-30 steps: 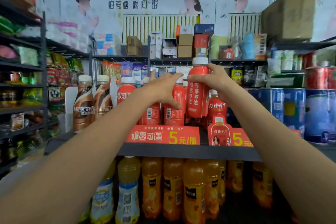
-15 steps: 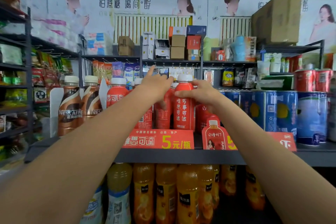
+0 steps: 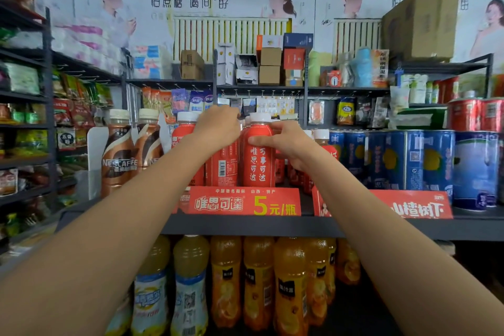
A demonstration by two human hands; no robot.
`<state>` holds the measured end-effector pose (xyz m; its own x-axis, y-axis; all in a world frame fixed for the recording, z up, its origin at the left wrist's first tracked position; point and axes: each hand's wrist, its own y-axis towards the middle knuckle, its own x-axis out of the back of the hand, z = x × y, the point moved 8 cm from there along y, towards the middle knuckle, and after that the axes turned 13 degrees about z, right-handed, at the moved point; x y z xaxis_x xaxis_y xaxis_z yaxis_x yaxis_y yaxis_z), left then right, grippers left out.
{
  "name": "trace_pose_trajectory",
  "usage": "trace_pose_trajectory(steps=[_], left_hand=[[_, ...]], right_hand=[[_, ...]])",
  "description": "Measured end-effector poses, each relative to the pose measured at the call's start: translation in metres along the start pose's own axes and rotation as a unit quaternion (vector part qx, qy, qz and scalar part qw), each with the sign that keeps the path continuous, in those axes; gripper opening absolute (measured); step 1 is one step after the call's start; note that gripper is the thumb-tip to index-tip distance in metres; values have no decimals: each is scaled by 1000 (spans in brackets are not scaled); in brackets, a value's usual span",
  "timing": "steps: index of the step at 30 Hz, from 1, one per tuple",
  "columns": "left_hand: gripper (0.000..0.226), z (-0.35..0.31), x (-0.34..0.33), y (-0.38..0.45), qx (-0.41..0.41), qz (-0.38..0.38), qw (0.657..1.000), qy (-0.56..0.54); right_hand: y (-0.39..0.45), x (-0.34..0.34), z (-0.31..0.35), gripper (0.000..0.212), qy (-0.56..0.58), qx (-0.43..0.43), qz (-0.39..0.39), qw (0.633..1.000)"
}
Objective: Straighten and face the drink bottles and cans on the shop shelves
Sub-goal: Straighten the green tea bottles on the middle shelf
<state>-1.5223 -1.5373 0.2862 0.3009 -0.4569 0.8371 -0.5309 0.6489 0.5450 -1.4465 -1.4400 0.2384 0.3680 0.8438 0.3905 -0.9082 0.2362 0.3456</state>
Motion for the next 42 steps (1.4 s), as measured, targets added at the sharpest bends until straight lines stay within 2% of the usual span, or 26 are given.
trace_pose_trajectory(steps=[3, 6, 8, 10, 12, 15, 17, 21, 24, 27, 29, 30, 32, 34, 38, 42], left_hand=[[38, 3, -1, -3, -7, 27, 998, -51], [39, -3, 1, -7, -17, 36, 999, -33], [41, -8, 7, -14, -31, -5, 999, -17], [42, -17, 18, -27, -51, -82, 995, -24], [40, -35, 25, -42, -94, -145, 984, -45], [33, -74, 18, -61, -177, -177, 963, -97], [28, -104, 4, -76, -227, -181, 946, -146], [30, -164, -53, -120, -322, -135, 914, -207], [32, -199, -110, -152, -360, -87, 913, -172], [29, -237, -147, -175, -407, -61, 906, -104], [29, -266, -166, -185, -453, -42, 887, -77], [30, -278, -178, -184, -454, -20, 888, -66], [34, -294, -208, -172, -397, 52, 914, -69], [39, -299, -238, -155, -304, 131, 938, -101], [41, -309, -260, -142, -222, 165, 949, -148], [41, -300, -273, -142, -188, 193, 951, -153]], right_hand=[[-1, -5, 7, 47, -38, 14, -32, 999], [-5, -4, 7, 54, -75, 15, -59, 995], [-9, -4, 3, 59, -72, 7, -57, 996], [-16, -2, 2, 60, -68, 9, -62, 996], [-29, 12, 9, 45, -93, 24, -99, 990], [-63, 42, 22, 14, -122, 56, -156, 979], [-91, 54, 18, 11, -112, 55, -132, 983], [-150, 63, -31, 14, -106, -36, 5, 994], [-192, 69, -100, 17, -64, -151, 83, 983], [-225, 80, -174, 20, -119, -270, 105, 950], [-236, 106, -207, 14, -236, -282, 34, 929], [-240, 125, -218, 17, -289, -268, -36, 918], [-255, 163, -230, 29, -311, -241, -195, 898], [-264, 191, -253, 44, -269, -242, -275, 891], [-246, 205, -304, 73, -157, -277, -227, 920], [-228, 205, -327, 73, -101, -253, -241, 932]])
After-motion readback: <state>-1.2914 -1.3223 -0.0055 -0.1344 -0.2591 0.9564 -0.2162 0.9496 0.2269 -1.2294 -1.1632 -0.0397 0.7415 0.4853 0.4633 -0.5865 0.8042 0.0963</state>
